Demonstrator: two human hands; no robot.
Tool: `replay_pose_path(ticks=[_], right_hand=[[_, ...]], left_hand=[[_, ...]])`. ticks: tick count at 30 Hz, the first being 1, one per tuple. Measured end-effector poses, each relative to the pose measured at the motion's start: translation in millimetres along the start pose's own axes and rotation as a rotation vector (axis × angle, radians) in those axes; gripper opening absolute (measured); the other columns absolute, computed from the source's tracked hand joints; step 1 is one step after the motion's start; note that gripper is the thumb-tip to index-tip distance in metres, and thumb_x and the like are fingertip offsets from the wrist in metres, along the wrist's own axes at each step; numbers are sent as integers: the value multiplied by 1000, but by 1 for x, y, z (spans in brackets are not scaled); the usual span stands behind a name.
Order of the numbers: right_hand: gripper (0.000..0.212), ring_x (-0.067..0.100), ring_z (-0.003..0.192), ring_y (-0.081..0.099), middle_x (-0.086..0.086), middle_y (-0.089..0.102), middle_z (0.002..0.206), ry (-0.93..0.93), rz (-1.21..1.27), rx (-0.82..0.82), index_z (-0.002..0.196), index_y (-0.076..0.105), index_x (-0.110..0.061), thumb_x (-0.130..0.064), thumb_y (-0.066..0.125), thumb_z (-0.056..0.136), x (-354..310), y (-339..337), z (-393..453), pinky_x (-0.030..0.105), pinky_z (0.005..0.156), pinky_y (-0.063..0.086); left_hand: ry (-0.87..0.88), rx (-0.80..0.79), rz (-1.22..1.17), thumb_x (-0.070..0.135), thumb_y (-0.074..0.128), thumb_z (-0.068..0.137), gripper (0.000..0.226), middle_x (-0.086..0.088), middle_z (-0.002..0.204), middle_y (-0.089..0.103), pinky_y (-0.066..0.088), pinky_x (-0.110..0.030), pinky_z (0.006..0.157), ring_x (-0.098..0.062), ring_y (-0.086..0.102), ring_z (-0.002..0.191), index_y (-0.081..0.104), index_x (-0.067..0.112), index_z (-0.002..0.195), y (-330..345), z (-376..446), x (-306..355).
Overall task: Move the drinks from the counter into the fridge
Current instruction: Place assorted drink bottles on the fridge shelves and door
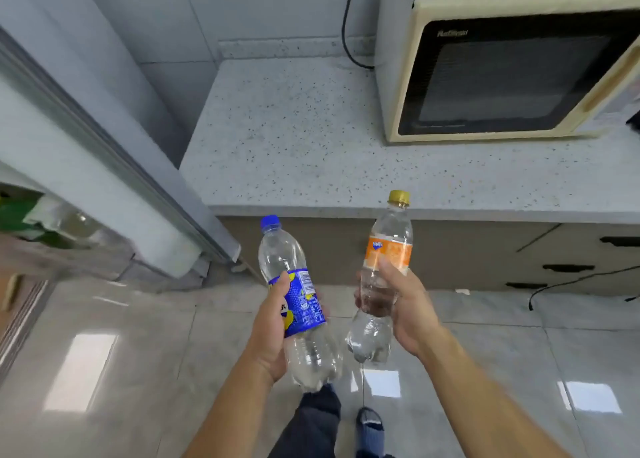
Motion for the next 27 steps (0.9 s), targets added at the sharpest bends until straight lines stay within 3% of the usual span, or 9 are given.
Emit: replay_pose_path(ticks=[4, 14, 19, 23, 27], right_hand=[[47, 30, 69, 61, 11, 61, 77, 28, -115, -152, 105, 58, -6, -41, 73, 78, 37, 41, -22, 30, 57, 47], [34, 30, 72, 58, 14, 63, 82, 98, -283, -444, 96, 60, -9, -34, 72, 76, 125, 189, -79, 36, 64, 53], [37, 30, 72, 59, 17, 63, 85, 105, -335, -529, 100, 59, -7, -32, 72, 76, 175, 289, -109, 34, 63, 55], [41, 29, 72, 60, 17, 62, 89, 112, -356, -568, 104, 59, -6, -33, 72, 75, 221, 370, -134, 34, 63, 56], [34, 29, 70, 64, 14, 65, 85, 101, -390, -634, 98, 63, -10, -33, 72, 76, 254, 437, -152, 38, 67, 55]], left_hand=[[88, 150, -63, 48, 65, 73, 60, -17, 91, 74, 59, -35, 58, -29, 74, 72, 65, 3, 114, -53, -51, -13], [278, 411, -320, 39, 61, 77, 48, -12, 85, 73, 59, -34, 59, -25, 71, 69, 64, 3, 109, -216, -153, -10], [322, 459, -406, 32, 56, 89, 30, -10, 79, 74, 59, -30, 55, -21, 72, 62, 66, 5, 99, -316, -196, 7], [357, 480, -459, 38, 62, 79, 40, -11, 79, 73, 60, -32, 57, -23, 70, 61, 64, 5, 103, -401, -229, 26], [398, 514, -530, 42, 57, 88, 42, -12, 88, 72, 60, -34, 64, -27, 70, 70, 64, 7, 111, -470, -252, 41]])
Point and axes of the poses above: each hand's wrist, its own z-axis towards the middle knuckle, its own y-axis out of the palm, x = y × z, the point moved 4 cm from there along z, towards the middle knuckle
